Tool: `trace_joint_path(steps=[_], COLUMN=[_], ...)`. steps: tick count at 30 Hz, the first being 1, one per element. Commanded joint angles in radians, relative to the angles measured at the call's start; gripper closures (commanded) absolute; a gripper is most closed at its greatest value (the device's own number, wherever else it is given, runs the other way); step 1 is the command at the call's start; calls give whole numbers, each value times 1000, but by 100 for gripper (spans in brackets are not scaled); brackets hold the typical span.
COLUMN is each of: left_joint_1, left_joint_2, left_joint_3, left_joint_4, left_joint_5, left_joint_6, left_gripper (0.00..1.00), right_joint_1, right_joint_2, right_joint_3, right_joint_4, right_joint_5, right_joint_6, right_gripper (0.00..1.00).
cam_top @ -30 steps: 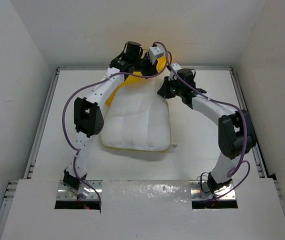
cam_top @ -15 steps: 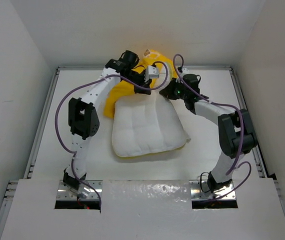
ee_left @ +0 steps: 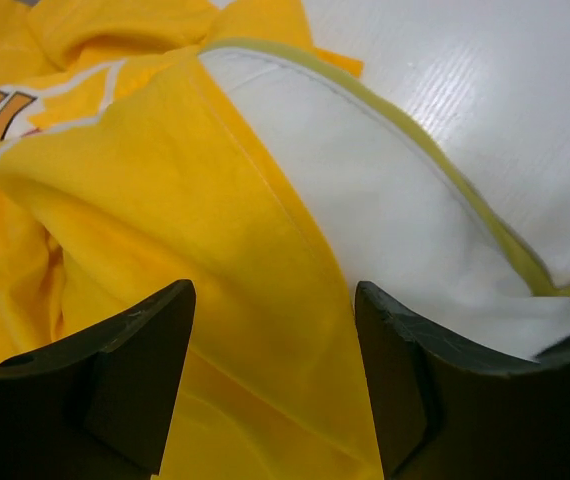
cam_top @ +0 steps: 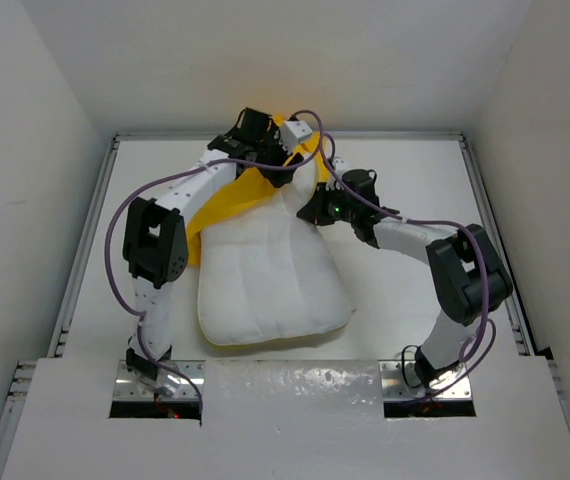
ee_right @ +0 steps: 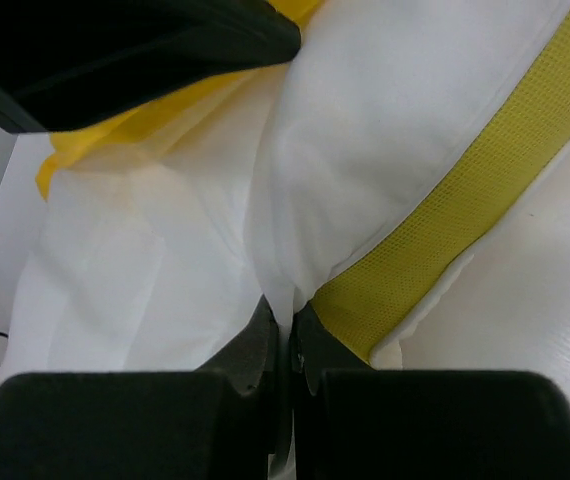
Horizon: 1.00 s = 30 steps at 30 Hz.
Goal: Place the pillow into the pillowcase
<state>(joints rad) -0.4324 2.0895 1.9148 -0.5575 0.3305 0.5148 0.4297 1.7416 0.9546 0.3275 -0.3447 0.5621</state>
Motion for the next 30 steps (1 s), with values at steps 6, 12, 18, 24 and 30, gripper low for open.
trace_joint_path(steps=[6,12,18,24,30], left_joint_1=[-17,-22,-9,17,15], left_joint_2=[-13,66,173,141,145], left_joint_3=[-63,-25,84,148,162], left_joint_4=[140,194,119,108,107], left_joint_5=[-56,-56,-64,2,42], left_joint_6=[-45,-110,-160,-206,-245], left_gripper=[32,44,100,100,100], right_joint_1=[-3,-2,-67,-163,-164], right_joint_2=[-7,24,33,55,278], right_joint_3=[4,10,16,113,366], right_joint_4=[68,68,79,118,33], right_joint_5=[-40,-56,-77,11,64], right_joint_6=[7,38,155,222,211], right_gripper=[100,100,44,29,29])
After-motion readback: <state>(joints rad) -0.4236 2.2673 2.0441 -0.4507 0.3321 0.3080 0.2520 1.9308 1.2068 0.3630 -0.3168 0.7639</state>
